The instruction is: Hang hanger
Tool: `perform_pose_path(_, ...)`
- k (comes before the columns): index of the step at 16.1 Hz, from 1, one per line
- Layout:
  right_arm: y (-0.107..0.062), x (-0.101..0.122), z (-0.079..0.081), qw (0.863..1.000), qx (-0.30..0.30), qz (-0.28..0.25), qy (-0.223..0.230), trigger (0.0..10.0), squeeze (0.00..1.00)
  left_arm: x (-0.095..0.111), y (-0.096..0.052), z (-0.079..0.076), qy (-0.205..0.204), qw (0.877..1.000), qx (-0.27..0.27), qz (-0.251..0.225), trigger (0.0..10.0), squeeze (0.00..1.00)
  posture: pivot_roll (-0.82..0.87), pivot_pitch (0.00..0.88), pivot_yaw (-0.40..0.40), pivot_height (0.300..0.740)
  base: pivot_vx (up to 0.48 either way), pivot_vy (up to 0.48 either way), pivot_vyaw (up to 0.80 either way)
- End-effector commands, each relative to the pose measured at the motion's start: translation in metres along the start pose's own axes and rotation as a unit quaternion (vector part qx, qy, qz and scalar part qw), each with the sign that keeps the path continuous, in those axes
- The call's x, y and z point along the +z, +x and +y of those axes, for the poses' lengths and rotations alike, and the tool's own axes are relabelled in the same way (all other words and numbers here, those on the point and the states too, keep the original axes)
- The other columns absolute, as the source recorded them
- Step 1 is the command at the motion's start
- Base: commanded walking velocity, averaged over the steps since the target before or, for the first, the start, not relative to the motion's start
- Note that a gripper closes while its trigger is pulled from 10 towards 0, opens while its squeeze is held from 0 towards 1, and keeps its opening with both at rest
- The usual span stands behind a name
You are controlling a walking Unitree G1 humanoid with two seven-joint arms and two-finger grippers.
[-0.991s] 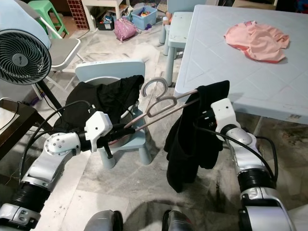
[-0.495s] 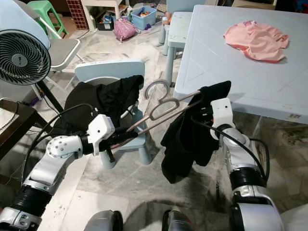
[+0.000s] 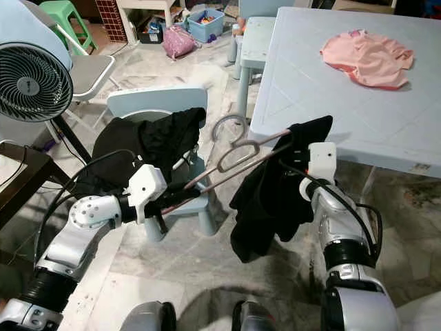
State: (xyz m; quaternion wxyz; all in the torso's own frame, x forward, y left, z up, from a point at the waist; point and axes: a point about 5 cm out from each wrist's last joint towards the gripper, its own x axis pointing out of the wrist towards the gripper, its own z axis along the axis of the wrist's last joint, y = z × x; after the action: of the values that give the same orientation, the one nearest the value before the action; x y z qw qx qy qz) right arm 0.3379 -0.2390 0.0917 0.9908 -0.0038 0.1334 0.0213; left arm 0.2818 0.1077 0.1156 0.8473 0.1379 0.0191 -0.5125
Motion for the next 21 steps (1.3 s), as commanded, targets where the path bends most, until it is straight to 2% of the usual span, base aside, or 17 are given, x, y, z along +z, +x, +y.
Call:
perform_pose_path(1, 0.002, 0.005, 0.001, 1.000, -0.003, -0.010, 0.014, 0.0, 0.00, 0.012, 0.001, 0.001, 0.014, 0.999, 0.002, -0.029, 0.0, 0.00, -0.01, 0.071, -0.001, 0.740, 0.000, 0.000, 0.00)
perform_pose_path(4, 0.002, 0.009, -0.004, 0.999, -0.030, -0.034, 0.020, 0.0, 0.00, 0.014, 0.001, 0.003, 0.016, 0.999, 0.003, -0.030, 0.0, 0.00, -0.01, 0.074, -0.001, 0.740, 0.000, 0.000, 0.00)
perform_pose_path(6, -0.004, 0.029, -0.014, 0.991, -0.057, -0.114, 0.042, 0.0, 0.00, 0.007, -0.003, 0.003, 0.015, 1.000, 0.006, -0.020, 0.0, 0.00, -0.01, 0.076, 0.003, 0.740, 0.000, 0.000, 0.00)
perform_pose_path(9, -0.008, 0.036, -0.024, 0.984, -0.084, -0.144, 0.061, 0.0, 0.00, 0.006, -0.003, 0.003, 0.013, 1.000, 0.008, -0.018, 0.0, 0.00, -0.02, 0.079, 0.006, 0.740, 0.000, 0.000, 0.00)
perform_pose_path(15, -0.010, 0.053, -0.034, 0.973, -0.126, -0.184, 0.054, 0.0, 0.00, 0.004, -0.004, -0.002, 0.010, 1.000, -0.001, -0.016, 0.0, 0.00, -0.02, 0.082, 0.008, 0.740, 0.000, 0.000, 0.00)
perform_pose_path(16, -0.010, 0.061, -0.042, 0.969, -0.151, -0.193, 0.046, 0.0, 0.00, 0.004, -0.008, -0.007, 0.000, 1.000, -0.010, -0.015, 0.0, 0.00, -0.01, 0.086, 0.005, 0.740, 0.000, 0.000, 0.00)
perform_pose_path(18, -0.010, 0.063, -0.045, 0.967, -0.159, -0.194, 0.046, 0.0, 0.00, 0.005, -0.009, -0.009, -0.005, 1.000, -0.013, -0.016, 0.0, 0.00, -0.01, 0.086, 0.005, 0.740, 0.000, 0.000, 0.00)
perform_pose_path(19, -0.010, 0.072, -0.054, 0.961, -0.188, -0.200, 0.045, 0.0, 0.00, 0.002, -0.014, -0.019, -0.017, 0.999, -0.041, -0.002, 0.0, 0.00, -0.01, 0.087, 0.005, 0.740, 0.000, 0.000, 0.00)
perform_pose_path(21, -0.008, 0.092, -0.060, 0.953, -0.207, -0.219, 0.041, 0.0, 0.00, -0.003, -0.023, -0.030, -0.027, 0.997, -0.070, 0.022, 0.0, 0.00, 0.00, 0.087, 0.005, 0.740, 0.000, 0.000, 0.00)
